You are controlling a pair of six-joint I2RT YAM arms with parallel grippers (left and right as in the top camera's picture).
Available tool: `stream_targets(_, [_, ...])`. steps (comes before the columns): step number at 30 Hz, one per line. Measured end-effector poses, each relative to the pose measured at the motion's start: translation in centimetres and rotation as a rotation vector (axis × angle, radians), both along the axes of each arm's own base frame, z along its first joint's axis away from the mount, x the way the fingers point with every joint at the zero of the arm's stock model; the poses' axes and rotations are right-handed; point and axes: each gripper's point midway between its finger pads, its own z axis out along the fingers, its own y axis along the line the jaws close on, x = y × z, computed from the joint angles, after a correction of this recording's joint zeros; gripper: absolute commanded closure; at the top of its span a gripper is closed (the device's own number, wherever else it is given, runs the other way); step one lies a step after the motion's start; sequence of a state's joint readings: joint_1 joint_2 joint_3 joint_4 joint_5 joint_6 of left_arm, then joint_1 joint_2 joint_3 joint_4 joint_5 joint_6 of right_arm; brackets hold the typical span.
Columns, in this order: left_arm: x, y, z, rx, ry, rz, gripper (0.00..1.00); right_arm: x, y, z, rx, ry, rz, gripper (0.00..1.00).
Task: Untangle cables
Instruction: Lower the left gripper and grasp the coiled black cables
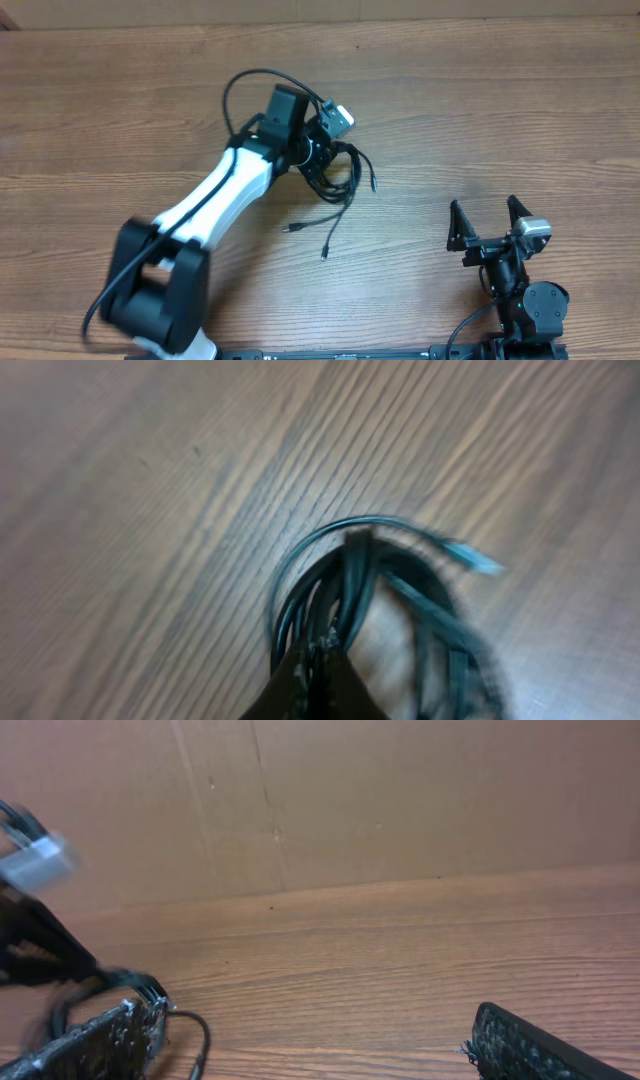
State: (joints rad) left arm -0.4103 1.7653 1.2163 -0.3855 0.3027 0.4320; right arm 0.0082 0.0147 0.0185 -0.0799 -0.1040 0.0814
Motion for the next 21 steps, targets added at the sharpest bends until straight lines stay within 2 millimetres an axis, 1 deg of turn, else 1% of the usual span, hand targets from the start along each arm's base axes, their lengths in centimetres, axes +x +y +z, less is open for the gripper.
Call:
stream_targets(1, [-0.4, 0.2, 0.9, -0.001, -0.003, -0.001, 0.52, 0.0, 0.0, 0.0, 0.000, 0.000, 0.000, 0.00])
stream_targets(3, [-1.4, 0.6, 2.0, 0.002, 0.009, 0.003, 0.47, 0.0, 0.0, 0.0, 0.000, 0.000, 0.000, 0.00])
stream_targets(5, [-2.4, 1.0, 1.8, 0.020, 0.049, 0.001, 0.39, 0.0, 0.0, 0.0, 0.000, 0.000, 0.000, 0.00])
stream_targets(6, [-2.8, 1.2, 1.3, 0.030, 0.076, 0.004, 0.37, 0.0, 0.0, 0.0, 0.000, 0.000, 0.000, 0.00])
stream_targets(10, [-4.0, 1.7, -0.6, 0.057, 0.173, 0.028, 0.37, 0.0, 0.0, 0.0, -0.001, 0.000, 0.000, 0.00])
stream_targets(14, [-4.1, 1.8, -2.3, 0.061, 0.235, 0.065, 0.39, 0.0, 0.0, 0.0, 0.000, 0.000, 0.000, 0.00])
stream_targets(17, [-3.7, 1.8, -3.7, 0.053, 0.278, 0.128, 0.38, 0.0, 0.0, 0.0, 0.000, 0.000, 0.000, 0.00])
stream_targets(21, [-2.8, 2.3, -5.9, 0.048, 0.343, 0.295, 0.38, 0.0, 0.0, 0.0, 0.000, 0.000, 0.000, 0.00])
